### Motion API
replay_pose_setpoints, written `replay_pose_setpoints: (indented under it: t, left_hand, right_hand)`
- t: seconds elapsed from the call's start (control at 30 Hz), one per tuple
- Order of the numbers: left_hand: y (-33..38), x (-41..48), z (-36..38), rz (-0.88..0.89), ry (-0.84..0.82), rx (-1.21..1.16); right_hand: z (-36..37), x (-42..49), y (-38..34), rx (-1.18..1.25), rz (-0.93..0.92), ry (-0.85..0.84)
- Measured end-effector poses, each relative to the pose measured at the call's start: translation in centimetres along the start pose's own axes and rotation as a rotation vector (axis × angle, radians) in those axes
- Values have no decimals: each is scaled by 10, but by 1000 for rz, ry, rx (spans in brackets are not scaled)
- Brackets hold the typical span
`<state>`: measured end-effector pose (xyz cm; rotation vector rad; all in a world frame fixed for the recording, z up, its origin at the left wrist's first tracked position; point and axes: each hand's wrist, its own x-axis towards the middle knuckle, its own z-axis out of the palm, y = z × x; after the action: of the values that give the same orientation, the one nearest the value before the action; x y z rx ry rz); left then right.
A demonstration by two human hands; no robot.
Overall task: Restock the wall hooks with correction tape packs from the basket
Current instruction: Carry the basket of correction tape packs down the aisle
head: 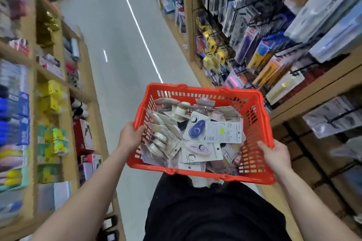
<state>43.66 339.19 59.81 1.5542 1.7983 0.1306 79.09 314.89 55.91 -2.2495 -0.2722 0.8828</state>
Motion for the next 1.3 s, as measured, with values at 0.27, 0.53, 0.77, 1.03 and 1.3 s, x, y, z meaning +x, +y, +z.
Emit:
replay_pose_setpoints:
  t: [0.27,0.53,0.77,1.03,1.3]
  left_hand:
    - [42,107,17,135,-280,159]
    - [83,117,66,402,-455,342]
    - [95,42,122,564,-571,470]
    - [59,-60,216,622,-596,569]
    - [-1,-117,325,622,-608,652]
  right_hand:
    - [27,-35,10,93,229,253]
    - [41,-122,71,287,473,455]
    - [34,-197,157,366,607,613]
    - [-4,-248,292,472,679,597]
    - [-12,-247,429,489,737,589]
